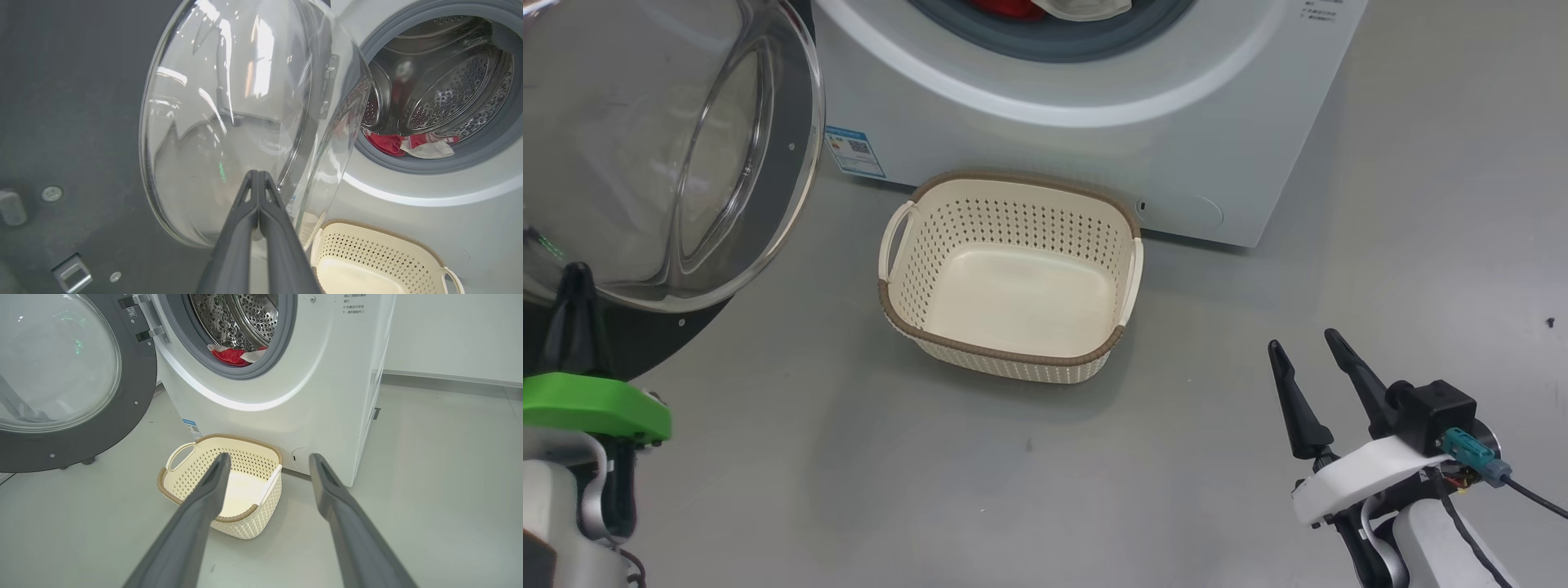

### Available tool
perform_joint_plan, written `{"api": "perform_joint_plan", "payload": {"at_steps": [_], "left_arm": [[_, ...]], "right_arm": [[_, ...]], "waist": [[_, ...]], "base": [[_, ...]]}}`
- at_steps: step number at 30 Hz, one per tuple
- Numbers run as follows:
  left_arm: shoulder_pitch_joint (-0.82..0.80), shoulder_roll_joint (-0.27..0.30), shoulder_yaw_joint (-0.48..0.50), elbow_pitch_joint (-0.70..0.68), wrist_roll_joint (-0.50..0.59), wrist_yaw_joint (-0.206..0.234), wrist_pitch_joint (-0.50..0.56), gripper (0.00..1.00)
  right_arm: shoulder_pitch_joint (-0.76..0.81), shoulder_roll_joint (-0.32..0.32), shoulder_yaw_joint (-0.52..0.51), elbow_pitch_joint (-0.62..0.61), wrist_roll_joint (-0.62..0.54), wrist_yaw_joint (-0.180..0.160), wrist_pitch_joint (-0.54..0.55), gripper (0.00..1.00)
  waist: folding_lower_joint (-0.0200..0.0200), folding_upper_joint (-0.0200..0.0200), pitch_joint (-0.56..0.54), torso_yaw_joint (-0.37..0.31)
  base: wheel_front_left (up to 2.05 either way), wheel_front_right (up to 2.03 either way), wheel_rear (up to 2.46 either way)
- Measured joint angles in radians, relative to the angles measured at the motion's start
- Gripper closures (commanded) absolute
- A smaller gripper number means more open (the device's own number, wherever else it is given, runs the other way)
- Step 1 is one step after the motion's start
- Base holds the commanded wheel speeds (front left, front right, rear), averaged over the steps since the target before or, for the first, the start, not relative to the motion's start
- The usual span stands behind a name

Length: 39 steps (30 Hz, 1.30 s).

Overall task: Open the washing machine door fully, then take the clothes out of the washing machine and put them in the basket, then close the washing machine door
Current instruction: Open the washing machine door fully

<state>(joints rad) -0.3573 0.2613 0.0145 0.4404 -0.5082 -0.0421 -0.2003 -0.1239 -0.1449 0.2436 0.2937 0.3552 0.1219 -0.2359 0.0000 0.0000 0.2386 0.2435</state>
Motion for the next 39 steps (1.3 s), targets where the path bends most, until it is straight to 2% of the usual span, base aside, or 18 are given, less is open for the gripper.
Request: {"api": "perform_joint_plan", "payload": {"at_steps": [18,28,38,39], "left_arm": [[0.096,-0.094,-0.115,-0.078,0.019,-0.034,-0.009,1.0],[0.147,-0.131,-0.137,-0.124,0.019,-0.035,-0.029,1.0],[0.167,-0.165,-0.156,-0.16,0.027,-0.035,-0.032,1.0],[0.17,-0.166,-0.16,-0.161,0.032,-0.035,-0.035,0.97]], "right_arm": [[0.01,0.036,-0.012,0.014,0.014,-0.001,-0.008,0.0],[0.017,0.038,-0.029,0.002,0.014,-0.011,-0.009,0.0],[0.034,0.038,-0.05,-0.009,0.014,-0.011,-0.012,0.0],[0.034,0.038,-0.052,-0.012,0.014,-0.011,-0.012,0.0]], "waist": [[0.0,0.0,-0.115,-0.115],[0.0,0.0,-0.134,-0.18],[-0.0001,0.0,-0.134,-0.208],[-0.0001,0.0,-0.133,-0.208]], "base": [[0.0,0.0,0.0],[0.0,0.0,0.0],[0.0,0.0,0.0],[0.0,0.0,0.0]]}}
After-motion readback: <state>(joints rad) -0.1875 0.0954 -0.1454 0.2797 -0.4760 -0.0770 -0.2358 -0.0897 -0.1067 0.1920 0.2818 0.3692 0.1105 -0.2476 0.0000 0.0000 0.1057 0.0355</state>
